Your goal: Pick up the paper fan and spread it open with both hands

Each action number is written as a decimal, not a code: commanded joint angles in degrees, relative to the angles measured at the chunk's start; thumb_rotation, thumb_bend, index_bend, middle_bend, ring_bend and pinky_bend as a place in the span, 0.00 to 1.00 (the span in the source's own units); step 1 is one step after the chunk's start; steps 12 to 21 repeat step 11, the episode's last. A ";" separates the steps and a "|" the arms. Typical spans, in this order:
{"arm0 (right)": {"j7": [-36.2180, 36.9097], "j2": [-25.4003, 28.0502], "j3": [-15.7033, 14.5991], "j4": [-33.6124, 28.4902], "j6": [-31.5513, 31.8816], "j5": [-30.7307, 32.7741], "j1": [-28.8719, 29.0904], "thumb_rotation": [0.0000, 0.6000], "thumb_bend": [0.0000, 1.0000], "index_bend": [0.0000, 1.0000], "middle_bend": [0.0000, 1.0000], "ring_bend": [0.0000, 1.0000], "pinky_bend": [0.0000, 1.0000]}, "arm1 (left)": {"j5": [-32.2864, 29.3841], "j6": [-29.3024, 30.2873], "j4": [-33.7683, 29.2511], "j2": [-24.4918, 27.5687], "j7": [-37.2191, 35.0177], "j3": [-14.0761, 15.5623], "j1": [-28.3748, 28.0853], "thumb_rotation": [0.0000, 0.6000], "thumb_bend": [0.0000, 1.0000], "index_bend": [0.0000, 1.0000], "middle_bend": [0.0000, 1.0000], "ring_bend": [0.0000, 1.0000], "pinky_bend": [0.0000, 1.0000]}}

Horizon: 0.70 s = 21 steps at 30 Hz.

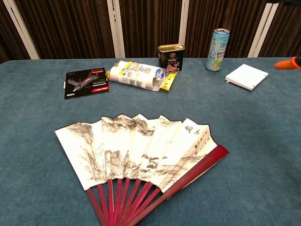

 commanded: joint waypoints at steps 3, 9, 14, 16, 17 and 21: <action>4.24 2.64 -2.77 -0.61 3.89 2.99 -6.61 1.00 0.18 0.00 0.02 0.00 0.00 | 8.61 3.93 -0.82 3.80 -4.88 8.02 7.76 1.00 0.10 0.05 0.00 0.00 0.00; 5.64 5.91 -8.37 -1.61 9.44 -1.58 -13.71 1.00 0.18 0.00 0.01 0.00 0.00 | 14.36 7.73 0.83 4.79 -6.39 13.69 13.83 1.00 0.10 0.05 0.00 0.00 0.00; 5.89 6.01 -10.40 -0.83 11.84 -4.20 -15.98 1.00 0.18 0.00 0.01 0.00 0.00 | 15.98 9.29 2.13 4.60 -6.26 14.79 15.43 1.00 0.10 0.04 0.00 0.00 0.00; 5.89 6.01 -10.40 -0.83 11.84 -4.20 -15.98 1.00 0.18 0.00 0.01 0.00 0.00 | 15.98 9.29 2.13 4.60 -6.26 14.79 15.43 1.00 0.10 0.04 0.00 0.00 0.00; 5.89 6.01 -10.40 -0.83 11.84 -4.20 -15.98 1.00 0.18 0.00 0.01 0.00 0.00 | 15.98 9.29 2.13 4.60 -6.26 14.79 15.43 1.00 0.10 0.04 0.00 0.00 0.00; 5.89 6.01 -10.40 -0.83 11.84 -4.20 -15.98 1.00 0.18 0.00 0.01 0.00 0.00 | 15.98 9.29 2.13 4.60 -6.26 14.79 15.43 1.00 0.10 0.04 0.00 0.00 0.00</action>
